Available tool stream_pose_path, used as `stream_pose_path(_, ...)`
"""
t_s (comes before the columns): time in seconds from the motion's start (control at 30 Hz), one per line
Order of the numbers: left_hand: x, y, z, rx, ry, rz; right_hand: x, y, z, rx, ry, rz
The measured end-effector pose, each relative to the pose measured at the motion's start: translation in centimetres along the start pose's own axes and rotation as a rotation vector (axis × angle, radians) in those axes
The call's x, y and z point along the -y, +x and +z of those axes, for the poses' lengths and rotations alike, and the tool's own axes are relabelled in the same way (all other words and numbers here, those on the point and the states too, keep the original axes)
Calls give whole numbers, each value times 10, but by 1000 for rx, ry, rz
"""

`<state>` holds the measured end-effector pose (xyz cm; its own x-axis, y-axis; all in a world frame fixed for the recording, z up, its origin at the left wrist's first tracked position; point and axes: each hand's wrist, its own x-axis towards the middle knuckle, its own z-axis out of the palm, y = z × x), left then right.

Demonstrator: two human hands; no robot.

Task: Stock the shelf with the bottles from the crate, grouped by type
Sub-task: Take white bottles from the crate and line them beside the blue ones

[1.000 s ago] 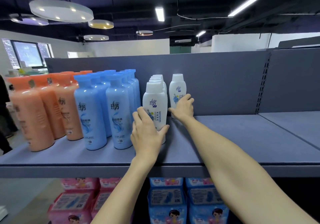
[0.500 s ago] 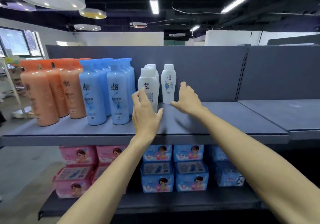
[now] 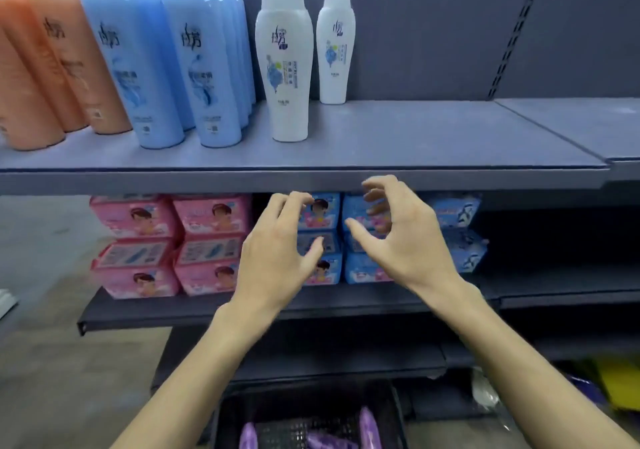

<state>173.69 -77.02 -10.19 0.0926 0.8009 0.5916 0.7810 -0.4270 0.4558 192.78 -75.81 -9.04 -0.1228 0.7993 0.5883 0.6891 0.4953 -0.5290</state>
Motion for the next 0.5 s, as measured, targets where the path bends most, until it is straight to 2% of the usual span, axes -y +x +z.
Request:
stream_pose_path(0.17,44,-81,63,296,10,-157,-61,-90,62,260,-34,246)
stream_pose_path(0.33,84,-174,129,680,-42,-354,-119,-186,126,629,-109,510)
stream_pose_path(0.5,110,-249,187,876,-85,-459,-167,-265,172,917,-206,653)
